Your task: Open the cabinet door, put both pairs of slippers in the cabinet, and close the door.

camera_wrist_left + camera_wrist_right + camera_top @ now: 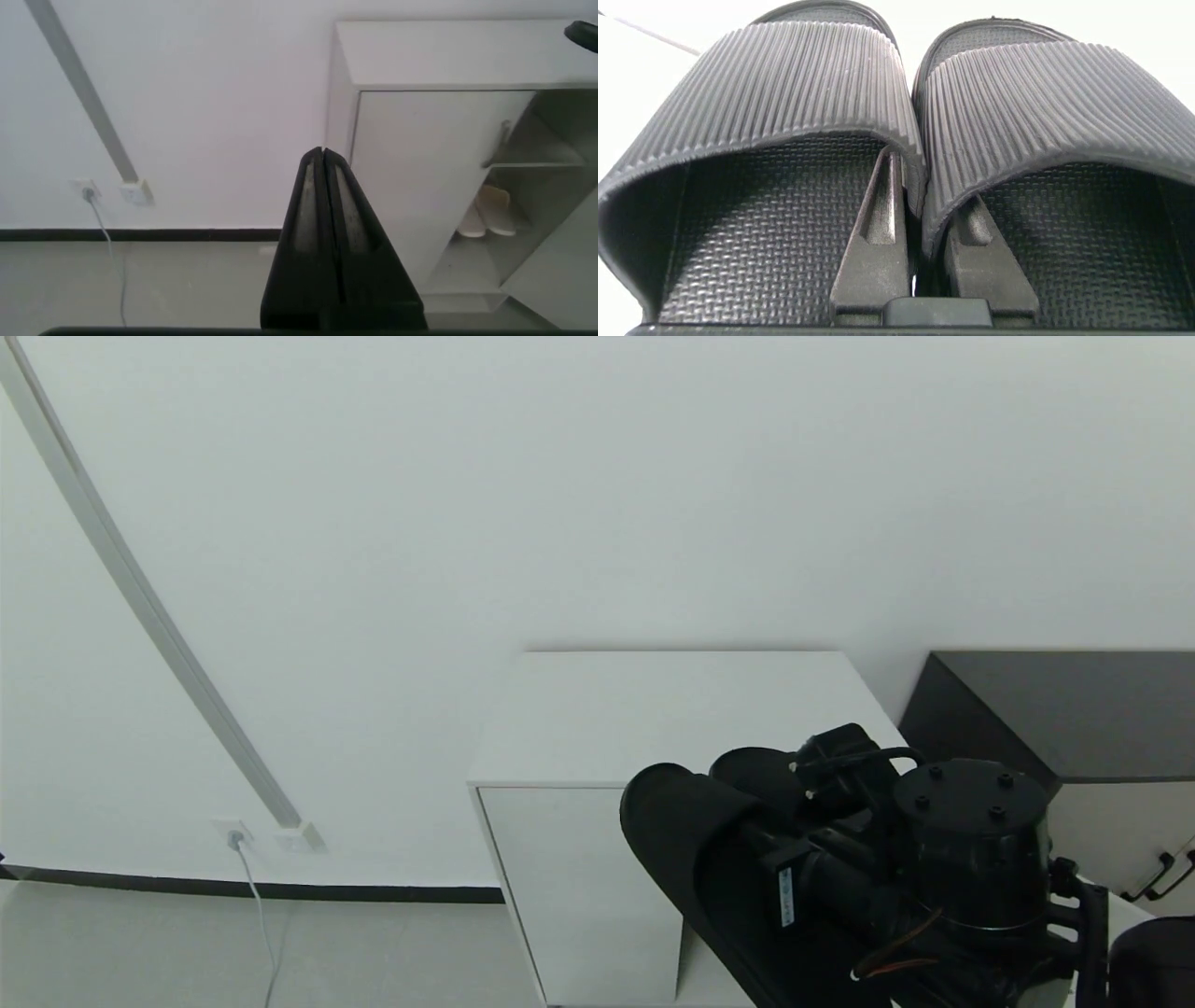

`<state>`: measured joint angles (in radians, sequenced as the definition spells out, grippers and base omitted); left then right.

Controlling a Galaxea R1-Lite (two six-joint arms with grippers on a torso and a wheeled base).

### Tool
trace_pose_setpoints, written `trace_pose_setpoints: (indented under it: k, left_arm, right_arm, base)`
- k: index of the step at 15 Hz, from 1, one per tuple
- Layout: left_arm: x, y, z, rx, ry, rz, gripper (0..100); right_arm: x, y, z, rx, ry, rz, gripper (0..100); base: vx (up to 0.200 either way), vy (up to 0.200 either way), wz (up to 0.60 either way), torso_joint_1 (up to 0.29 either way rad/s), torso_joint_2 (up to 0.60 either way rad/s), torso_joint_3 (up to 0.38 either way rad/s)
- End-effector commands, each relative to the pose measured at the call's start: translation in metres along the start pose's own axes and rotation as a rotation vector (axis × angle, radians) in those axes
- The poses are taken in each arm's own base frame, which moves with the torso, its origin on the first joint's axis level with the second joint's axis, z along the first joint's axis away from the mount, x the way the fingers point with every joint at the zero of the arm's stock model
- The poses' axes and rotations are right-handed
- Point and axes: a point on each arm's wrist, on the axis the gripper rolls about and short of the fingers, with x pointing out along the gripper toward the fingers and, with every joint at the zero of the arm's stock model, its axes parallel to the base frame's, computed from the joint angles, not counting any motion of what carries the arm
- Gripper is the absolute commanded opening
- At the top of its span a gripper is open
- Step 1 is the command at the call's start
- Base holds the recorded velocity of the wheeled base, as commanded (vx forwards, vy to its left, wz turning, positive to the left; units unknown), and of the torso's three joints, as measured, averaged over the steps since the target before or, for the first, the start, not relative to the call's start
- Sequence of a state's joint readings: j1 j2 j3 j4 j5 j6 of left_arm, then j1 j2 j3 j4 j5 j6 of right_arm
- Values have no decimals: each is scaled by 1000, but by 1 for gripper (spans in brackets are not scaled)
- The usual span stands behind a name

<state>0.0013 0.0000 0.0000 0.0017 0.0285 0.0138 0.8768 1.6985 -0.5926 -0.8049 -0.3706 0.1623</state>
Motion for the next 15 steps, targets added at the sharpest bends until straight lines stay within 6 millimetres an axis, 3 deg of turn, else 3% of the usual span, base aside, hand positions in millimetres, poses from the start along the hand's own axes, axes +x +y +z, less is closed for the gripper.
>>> trace_pose_setpoints:
  k: [1,7,15]
  left_arm:
    - [0,0,0,0,0,-1,0]
    - [0,0,0,0,0,-1,0]
    - [0,0,0,-2,0,-4,0]
  right_arm:
    - [1,0,-2,-3,7,-1,0]
    - [0,0,-4,-7,14,-1,0]
    - [-2,-1,-9,-38,30,3,0]
  base:
    - [0,-200,0,2,7,7]
    - [0,-200,0,1,2,3]
    - [0,0,-75,1,2,0]
